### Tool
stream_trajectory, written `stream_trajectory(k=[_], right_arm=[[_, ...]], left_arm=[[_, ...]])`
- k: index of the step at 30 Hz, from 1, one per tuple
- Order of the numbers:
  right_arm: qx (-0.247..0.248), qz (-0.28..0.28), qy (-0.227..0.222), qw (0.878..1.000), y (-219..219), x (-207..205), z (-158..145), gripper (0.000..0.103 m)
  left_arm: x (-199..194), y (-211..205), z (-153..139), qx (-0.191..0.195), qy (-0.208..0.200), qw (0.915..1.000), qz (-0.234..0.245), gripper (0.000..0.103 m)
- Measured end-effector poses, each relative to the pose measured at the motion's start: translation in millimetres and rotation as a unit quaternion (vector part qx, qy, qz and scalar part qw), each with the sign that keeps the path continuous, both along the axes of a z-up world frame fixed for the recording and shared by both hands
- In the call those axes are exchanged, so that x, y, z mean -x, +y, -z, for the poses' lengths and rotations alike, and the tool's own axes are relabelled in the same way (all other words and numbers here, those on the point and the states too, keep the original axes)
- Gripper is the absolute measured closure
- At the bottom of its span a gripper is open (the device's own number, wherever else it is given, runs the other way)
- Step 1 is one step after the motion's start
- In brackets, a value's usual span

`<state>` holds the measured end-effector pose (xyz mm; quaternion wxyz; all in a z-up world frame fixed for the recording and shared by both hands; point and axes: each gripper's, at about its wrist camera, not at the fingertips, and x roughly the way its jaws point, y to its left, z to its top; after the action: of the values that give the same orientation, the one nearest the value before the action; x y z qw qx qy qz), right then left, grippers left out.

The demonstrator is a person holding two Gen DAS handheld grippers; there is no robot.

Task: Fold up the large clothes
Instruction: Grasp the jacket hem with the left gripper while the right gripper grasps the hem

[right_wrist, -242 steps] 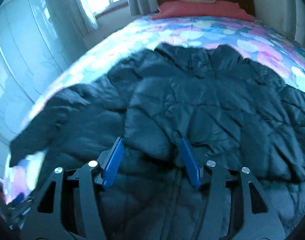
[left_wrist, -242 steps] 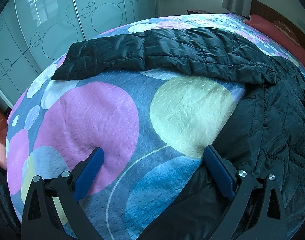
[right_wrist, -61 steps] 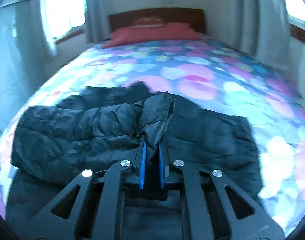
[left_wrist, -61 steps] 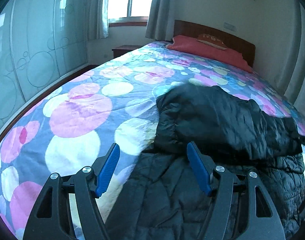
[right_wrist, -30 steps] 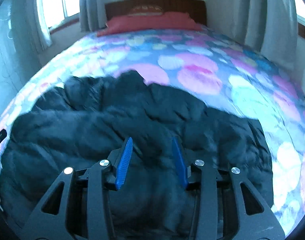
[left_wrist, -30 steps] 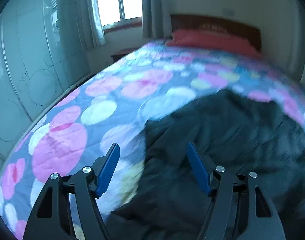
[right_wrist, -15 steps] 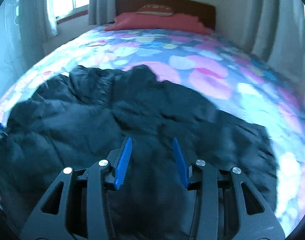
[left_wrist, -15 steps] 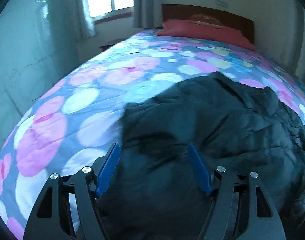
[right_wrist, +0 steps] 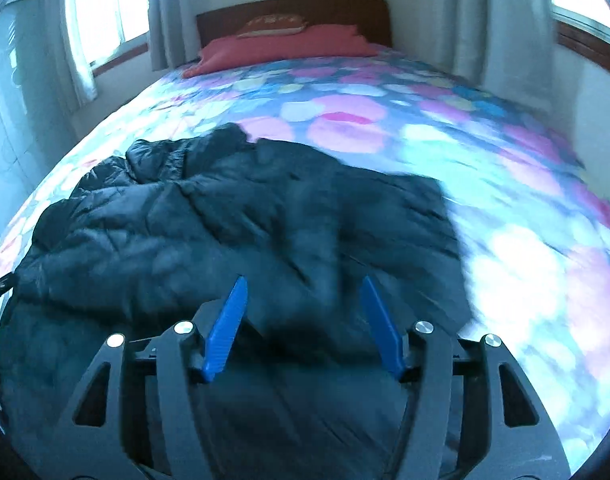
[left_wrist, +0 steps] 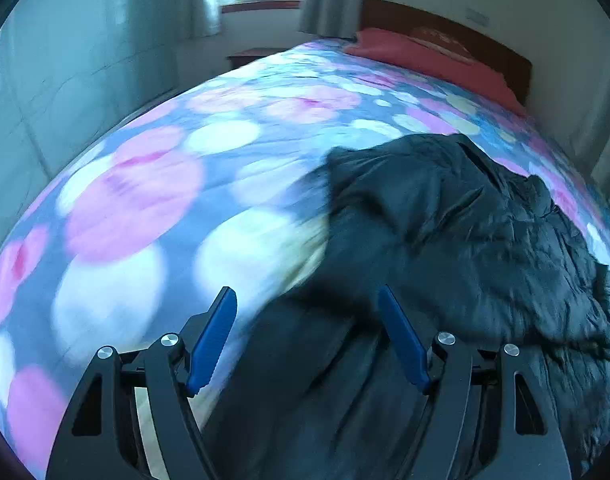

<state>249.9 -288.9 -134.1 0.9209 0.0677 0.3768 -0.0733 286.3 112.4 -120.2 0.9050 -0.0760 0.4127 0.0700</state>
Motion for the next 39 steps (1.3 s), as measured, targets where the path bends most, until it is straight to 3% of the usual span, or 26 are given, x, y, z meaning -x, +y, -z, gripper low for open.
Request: stream_trajectory(k=[4,7,13,16,18,21,28,32,36,39], right_arm=[[-0.002,0.04,0.01,0.999,-39,68,4,0.04],[-0.039,0.077,0.022,0.996,-73,124,13,0.039],[-0.13,0.117,0.033,0.984,-105,193,43,0.039],[-0.185,0.124,0.03,0.974,-109,221,57,0.039],[-0.201,0.126,0.024,0.971,-107,234,61,0.039],[-0.237,0.122,0.017,0.964,-106,253,67,0.038],[-0.269,0.103,0.011,0.958,-89,273,67,0.04],[-0.286,0.093,0.012,0.954,-78,278,70,0.055],[-0.294,0.101,0.01,0.95,-83,279,73,0.066],[-0.302,0.099,0.009,0.948,-84,279,74,0.073]], left_arm=[[68,35,-5,0.036,0.007,0.9985,-0.04,0.03],[110,57,-2,0.065,0.013,0.9952,-0.072,0.03],[179,86,22,0.169,0.031,0.9755,-0.138,0.03],[198,84,28,0.203,0.034,0.9695,-0.133,0.03],[209,78,26,0.208,0.03,0.9702,-0.121,0.03],[218,72,32,0.254,0.033,0.9611,-0.102,0.03],[233,62,34,0.293,0.02,0.9516,-0.089,0.033],[240,59,32,0.302,0.011,0.9489,-0.092,0.047],[242,61,35,0.288,0.014,0.9527,-0.097,0.048],[246,63,40,0.296,0.014,0.9494,-0.104,0.047]])
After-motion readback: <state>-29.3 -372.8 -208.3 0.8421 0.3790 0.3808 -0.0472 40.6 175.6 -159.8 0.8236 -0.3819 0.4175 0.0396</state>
